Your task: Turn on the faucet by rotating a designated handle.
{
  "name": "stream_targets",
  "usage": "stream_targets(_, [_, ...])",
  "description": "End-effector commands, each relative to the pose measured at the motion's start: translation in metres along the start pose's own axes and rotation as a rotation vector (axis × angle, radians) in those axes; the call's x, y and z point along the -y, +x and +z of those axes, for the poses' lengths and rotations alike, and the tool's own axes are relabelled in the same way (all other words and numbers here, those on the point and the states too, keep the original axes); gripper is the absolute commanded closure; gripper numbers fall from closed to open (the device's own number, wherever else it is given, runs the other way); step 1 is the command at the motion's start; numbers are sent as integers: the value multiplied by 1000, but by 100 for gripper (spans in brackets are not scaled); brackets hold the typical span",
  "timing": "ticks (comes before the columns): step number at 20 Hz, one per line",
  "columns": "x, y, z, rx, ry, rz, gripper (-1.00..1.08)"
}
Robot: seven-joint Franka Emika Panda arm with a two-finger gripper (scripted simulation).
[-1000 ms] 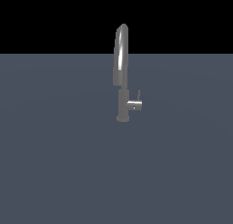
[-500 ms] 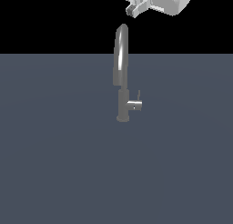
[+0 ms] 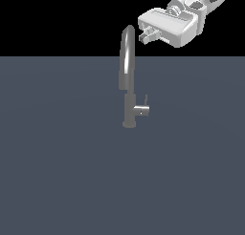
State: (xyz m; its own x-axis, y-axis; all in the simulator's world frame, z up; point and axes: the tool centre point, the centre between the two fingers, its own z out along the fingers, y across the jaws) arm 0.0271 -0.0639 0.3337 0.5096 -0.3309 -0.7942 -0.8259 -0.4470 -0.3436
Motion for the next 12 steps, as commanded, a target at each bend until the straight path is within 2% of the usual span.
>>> stream_targets(1, [1, 20, 0, 42, 48, 47, 108])
stream_targets(12, [-8, 119, 16, 246, 284, 282, 108])
